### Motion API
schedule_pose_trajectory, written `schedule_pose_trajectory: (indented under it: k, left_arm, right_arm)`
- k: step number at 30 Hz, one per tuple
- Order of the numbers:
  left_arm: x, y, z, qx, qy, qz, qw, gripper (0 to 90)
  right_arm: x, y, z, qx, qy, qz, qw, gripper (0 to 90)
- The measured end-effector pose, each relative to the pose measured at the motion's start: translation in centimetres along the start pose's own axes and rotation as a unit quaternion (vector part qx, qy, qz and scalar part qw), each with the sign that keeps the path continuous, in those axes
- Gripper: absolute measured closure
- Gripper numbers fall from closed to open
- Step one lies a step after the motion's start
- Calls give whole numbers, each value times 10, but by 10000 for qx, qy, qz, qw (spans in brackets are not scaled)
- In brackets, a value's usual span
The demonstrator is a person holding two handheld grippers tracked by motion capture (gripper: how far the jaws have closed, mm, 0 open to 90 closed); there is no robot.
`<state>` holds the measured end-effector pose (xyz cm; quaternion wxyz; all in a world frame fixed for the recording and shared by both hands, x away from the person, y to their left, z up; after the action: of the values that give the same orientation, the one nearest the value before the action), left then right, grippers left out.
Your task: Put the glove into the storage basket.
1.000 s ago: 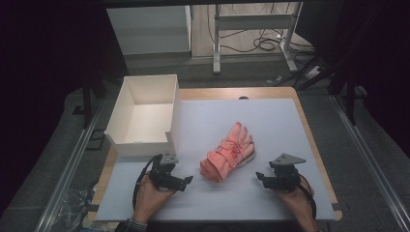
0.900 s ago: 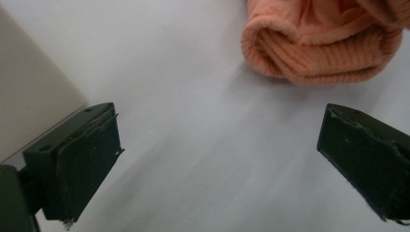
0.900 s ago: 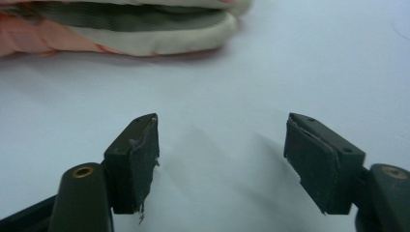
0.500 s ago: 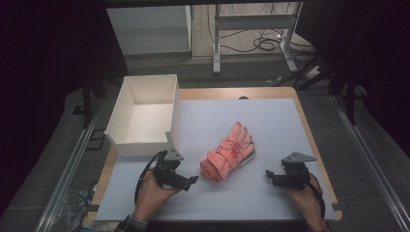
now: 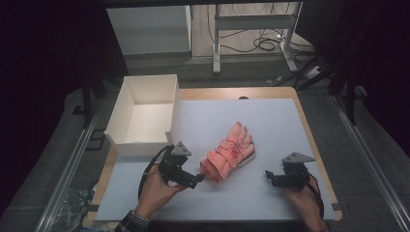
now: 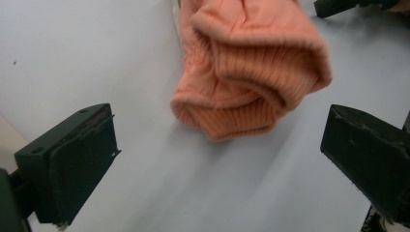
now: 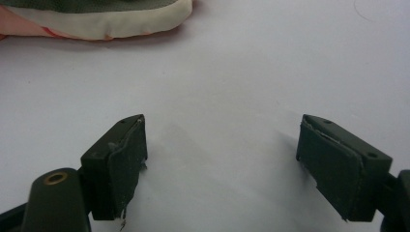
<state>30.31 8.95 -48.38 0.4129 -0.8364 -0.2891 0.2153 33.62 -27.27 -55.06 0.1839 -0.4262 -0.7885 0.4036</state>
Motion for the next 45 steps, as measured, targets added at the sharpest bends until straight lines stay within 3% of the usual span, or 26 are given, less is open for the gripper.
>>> schedule_pose_trajectory:
  k: [6,9,13,20,22,30,33,35,45]
  left_arm:
    - [-10,3,-21,77,102,-46,9999,0]
    - [-17,11,-37,171,214,-167,9995,0]
    - [-20,18,-47,230,276,-208,9991,0]
    - [-23,39,-67,368,355,-243,9984,0]
    - [-24,50,-73,451,411,-399,9973,0]
    - [-22,75,-76,638,411,-210,9969,0]
    - [-21,86,-75,803,527,-287,9950,0]
    - [-17,94,-72,828,498,-152,9952,0]
    - [-10,112,-60,1085,434,65,9931,0]
  right_arm:
    - [0,0,0,-8,6,-6,10000,185]
    - [0,0,0,-12,8,-8,10000,186]
    - [0,0,0,-16,8,-9,10000,185]
    - [0,0,0,-20,7,-10,10000,186]
    - [0,0,0,-21,9,-15,10000,186]
    - [0,0,0,-24,3,-15,10000,186]
    - [0,0,0,-24,-2,-12,10000,185]
    - [0,0,1,-22,2,-12,10000,186]
    - [0,0,1,-29,7,-9,10000,186]
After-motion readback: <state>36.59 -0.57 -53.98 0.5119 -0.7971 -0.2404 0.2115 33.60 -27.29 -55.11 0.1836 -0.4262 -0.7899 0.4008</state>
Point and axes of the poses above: each handheld gripper's, and its own axes: y roughly forward along the jaws, z roughly out of its underside, x roughly to its left, the point moved 3 cm from there along y, roughly forward along the jaws, and after that the axes turned 9 degrees about x, right-handed, at the moved point
